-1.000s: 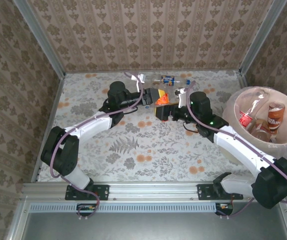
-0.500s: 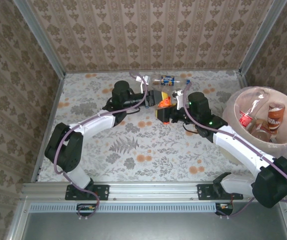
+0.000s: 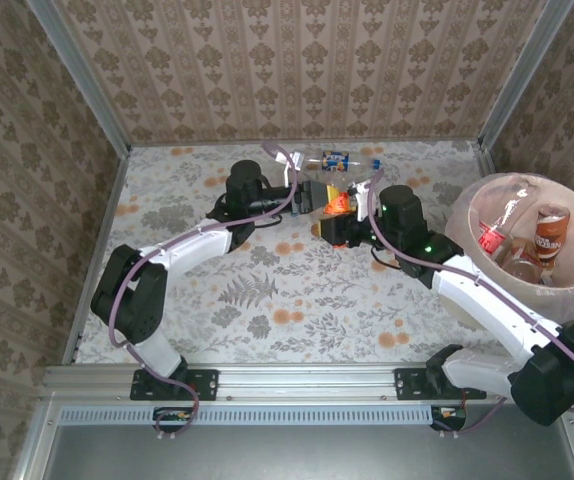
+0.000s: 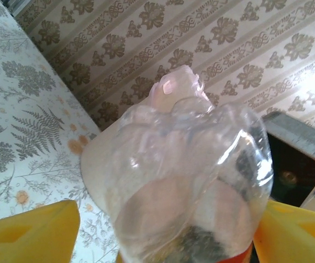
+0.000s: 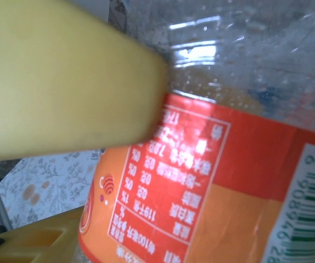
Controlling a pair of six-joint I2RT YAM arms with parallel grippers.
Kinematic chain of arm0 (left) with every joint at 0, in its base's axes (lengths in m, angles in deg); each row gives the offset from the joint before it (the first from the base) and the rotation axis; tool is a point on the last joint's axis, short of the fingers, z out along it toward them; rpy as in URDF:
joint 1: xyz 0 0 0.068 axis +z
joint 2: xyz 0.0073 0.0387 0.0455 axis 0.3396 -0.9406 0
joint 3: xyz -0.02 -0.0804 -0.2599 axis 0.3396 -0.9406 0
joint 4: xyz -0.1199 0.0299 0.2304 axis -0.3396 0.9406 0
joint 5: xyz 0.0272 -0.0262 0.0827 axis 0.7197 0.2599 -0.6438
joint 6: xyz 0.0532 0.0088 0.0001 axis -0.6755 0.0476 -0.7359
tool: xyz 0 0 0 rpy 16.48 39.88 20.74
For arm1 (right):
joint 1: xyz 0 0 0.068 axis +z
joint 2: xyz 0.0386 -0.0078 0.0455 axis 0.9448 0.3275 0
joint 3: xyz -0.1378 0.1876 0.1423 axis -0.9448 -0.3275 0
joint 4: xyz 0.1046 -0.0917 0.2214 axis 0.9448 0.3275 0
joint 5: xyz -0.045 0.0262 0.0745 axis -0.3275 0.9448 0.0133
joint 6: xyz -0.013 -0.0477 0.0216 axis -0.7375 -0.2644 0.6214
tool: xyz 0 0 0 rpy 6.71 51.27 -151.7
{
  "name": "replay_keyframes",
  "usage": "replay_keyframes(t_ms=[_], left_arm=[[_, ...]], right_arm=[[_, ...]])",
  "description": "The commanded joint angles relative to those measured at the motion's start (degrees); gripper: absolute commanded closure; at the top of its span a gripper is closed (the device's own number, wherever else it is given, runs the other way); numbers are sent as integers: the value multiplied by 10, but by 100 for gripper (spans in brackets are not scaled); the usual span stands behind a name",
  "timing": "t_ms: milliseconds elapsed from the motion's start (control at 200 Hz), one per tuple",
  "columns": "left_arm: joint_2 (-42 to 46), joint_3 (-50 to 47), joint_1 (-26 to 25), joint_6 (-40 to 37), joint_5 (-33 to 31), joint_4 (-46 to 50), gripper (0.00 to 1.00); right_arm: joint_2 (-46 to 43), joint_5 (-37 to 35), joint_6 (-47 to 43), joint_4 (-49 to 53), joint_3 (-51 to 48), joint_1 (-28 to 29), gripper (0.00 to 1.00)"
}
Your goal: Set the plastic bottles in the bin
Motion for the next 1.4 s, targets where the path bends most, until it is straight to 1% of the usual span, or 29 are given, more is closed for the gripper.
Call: replay_keyframes(t_ms=[0,70,150,270,345,360,440,500,620,770,950,1045,1140,1255,1395], left_arm=[[37,22,2,-35,2,30,10],[52,18,3,-48,-5,40,5],[77,11,3,-70,-36,71,0],[116,5,3,-104,-81,117,0],[138,5,3,-127,-123,167,0],[142,3,3,-131,-144,180,0],[159,-4,4,-142,-197,225,0],[170,-16,3,-139,-221,238,0],[191,-56,1,-114,-263,232,0],[211,-92,-2,-97,-341,266,0],[222,-114,-3,-85,-377,294,0],[222,-117,-3,-78,-390,305,0],[221,-120,-2,-61,-421,319,0],[221,-131,-2,-50,-447,312,0],[218,-139,-3,-37,-467,302,0]], right_arm=[[-8,-49,-20,14,-2,4,48],[-6,-65,-26,22,1,4,48],[-5,-73,-31,24,0,2,48],[-2,-96,-29,41,15,-9,49],[-10,-113,-14,45,23,-23,50],[-13,-116,-11,45,25,-26,50],[-32,-125,5,47,30,-46,52],[-49,-138,2,57,36,-55,52],[-79,-161,-20,105,64,-74,53],[-125,-174,-53,150,81,-97,55],[-161,-199,-99,239,117,-136,59],[-172,-247,-126,298,146,-147,58],[-194,-292,-142,317,152,-158,57],[-218,-317,-142,342,158,-177,56],[-238,-374,-134,387,169,-205,54]])
